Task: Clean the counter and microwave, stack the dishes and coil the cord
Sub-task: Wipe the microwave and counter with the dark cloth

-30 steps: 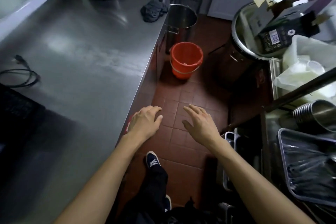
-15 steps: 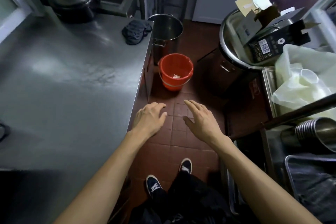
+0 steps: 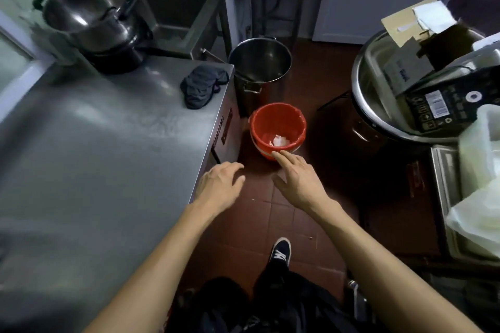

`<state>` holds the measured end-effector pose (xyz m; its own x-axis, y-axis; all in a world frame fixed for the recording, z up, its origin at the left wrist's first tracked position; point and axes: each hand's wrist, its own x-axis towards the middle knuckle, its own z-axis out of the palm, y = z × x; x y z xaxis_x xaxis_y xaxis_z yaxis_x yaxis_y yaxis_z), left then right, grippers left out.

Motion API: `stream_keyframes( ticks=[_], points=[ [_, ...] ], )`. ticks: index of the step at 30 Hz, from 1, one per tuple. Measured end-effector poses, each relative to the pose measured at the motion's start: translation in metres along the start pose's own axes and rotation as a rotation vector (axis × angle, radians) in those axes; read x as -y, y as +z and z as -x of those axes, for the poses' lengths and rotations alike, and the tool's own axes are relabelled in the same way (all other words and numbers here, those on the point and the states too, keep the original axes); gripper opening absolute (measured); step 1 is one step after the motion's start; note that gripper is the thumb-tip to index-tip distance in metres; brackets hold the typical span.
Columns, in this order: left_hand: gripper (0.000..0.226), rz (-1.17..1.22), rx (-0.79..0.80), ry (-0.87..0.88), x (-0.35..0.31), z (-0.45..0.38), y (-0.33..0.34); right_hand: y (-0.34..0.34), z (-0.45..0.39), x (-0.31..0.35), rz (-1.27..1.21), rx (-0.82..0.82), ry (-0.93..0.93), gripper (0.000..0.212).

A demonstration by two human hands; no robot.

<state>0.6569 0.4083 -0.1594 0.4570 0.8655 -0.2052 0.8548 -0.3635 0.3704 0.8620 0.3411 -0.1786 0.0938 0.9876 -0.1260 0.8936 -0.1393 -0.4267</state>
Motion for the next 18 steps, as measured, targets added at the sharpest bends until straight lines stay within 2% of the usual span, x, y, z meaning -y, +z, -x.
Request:
stream_keyframes(
  ticks=[9, 18],
  points=[
    [0.036, 0.068, -0.072, -0.182, 0.02, -0.067, -0.013, -0.008, -0.101, -0.019, 0.019, 0.105, -0.09, 0.065],
    [0.041, 0.181, -0.171, -0.287, 0.091, -0.151, -0.018, 0.001, -0.219, 0.007, 0.088, 0.218, -0.147, 0.066]
  ],
)
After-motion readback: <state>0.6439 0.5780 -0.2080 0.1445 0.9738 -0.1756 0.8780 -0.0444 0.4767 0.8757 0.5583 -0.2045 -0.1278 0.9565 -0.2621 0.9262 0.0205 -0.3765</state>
